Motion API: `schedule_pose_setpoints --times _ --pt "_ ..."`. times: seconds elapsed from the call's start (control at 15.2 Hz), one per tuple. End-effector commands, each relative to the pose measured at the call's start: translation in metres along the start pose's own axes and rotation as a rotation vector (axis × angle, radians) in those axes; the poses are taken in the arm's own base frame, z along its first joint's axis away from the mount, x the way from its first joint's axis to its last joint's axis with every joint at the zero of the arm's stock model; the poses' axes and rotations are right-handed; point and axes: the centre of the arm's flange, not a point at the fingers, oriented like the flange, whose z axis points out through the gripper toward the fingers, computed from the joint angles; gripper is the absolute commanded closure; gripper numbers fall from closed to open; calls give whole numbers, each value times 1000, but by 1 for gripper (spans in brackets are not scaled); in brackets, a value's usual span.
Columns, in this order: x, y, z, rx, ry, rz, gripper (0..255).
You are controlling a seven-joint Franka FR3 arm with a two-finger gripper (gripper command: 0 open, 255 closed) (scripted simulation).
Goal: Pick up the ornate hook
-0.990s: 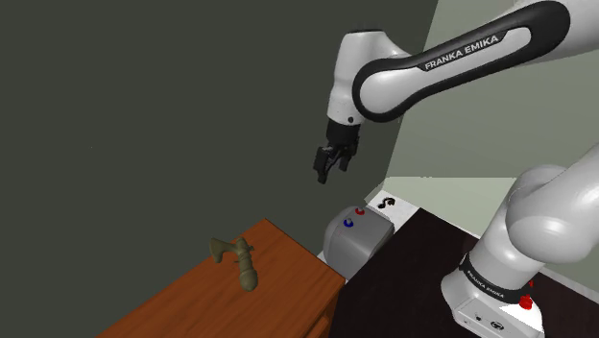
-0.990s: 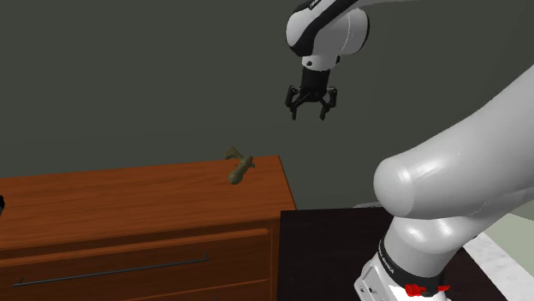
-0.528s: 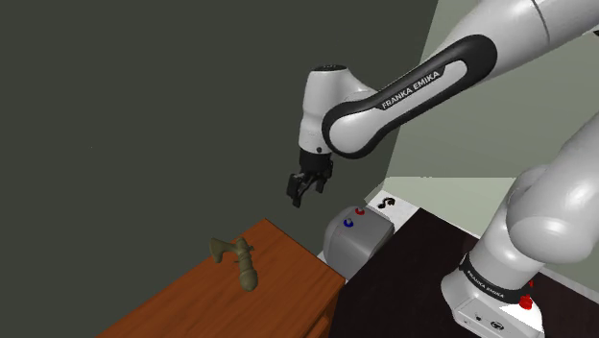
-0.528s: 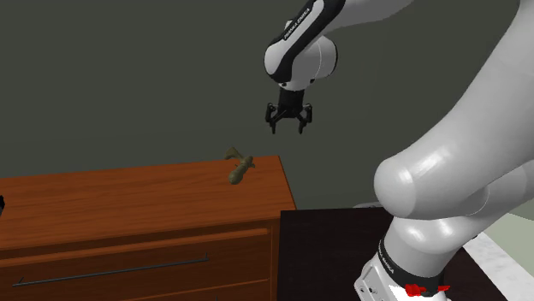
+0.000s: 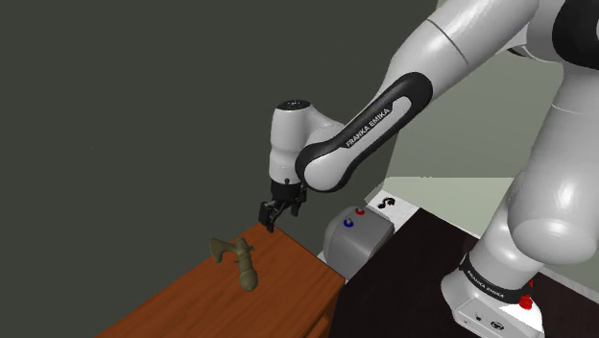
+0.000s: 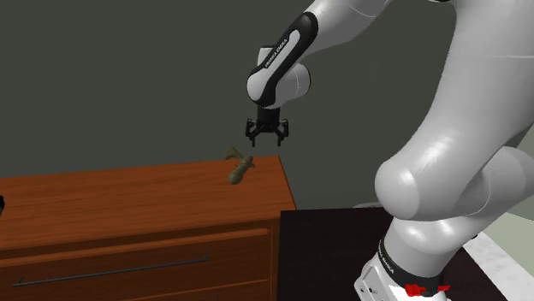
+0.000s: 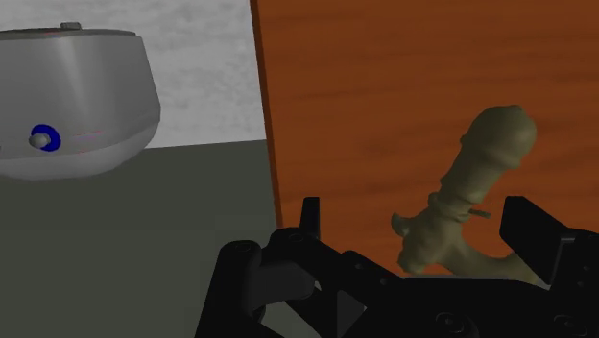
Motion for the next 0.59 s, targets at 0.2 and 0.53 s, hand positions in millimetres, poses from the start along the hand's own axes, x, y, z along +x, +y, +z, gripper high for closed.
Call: schedule_pose_setpoints --times 0.2,0.53 --pt "21 -44 52 3 -1 0 0" --pt "39 -85 99 5 -3 0 0"
